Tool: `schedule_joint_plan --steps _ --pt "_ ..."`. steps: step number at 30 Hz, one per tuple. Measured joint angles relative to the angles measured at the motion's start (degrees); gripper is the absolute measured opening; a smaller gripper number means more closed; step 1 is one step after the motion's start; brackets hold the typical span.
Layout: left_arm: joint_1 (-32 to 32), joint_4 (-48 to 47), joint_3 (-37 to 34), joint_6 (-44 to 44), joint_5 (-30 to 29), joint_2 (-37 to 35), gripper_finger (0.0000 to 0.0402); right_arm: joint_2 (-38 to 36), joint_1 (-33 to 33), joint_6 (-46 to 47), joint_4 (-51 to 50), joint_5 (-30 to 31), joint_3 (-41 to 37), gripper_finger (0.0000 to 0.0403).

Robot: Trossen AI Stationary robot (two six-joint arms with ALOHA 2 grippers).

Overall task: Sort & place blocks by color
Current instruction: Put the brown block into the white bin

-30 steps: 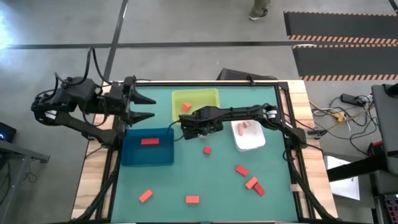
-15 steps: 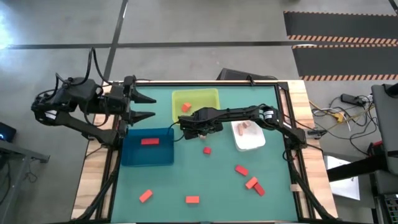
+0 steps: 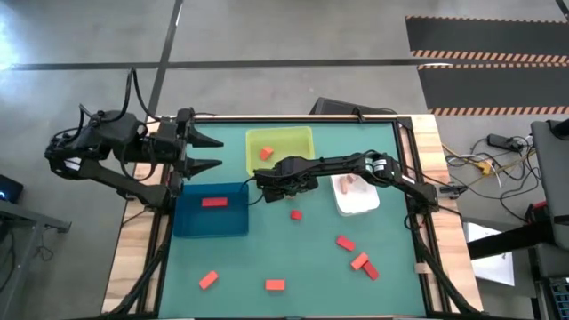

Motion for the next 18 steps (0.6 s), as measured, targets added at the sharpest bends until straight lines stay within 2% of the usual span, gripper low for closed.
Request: schedule_joint_plan --steps 5,18 --pt "0.0 0.0 0.0 0.0 -0.02 0.0 0.0185 0.0 0.0 -0.34 0.02 -0.03 0.0 0.0207" --pt "0.0 0.02 0.0 0.94 -0.04 0.0 0.0185 0.0 0.01 -0.78 0.01 -0.53 0.0 0.0127"
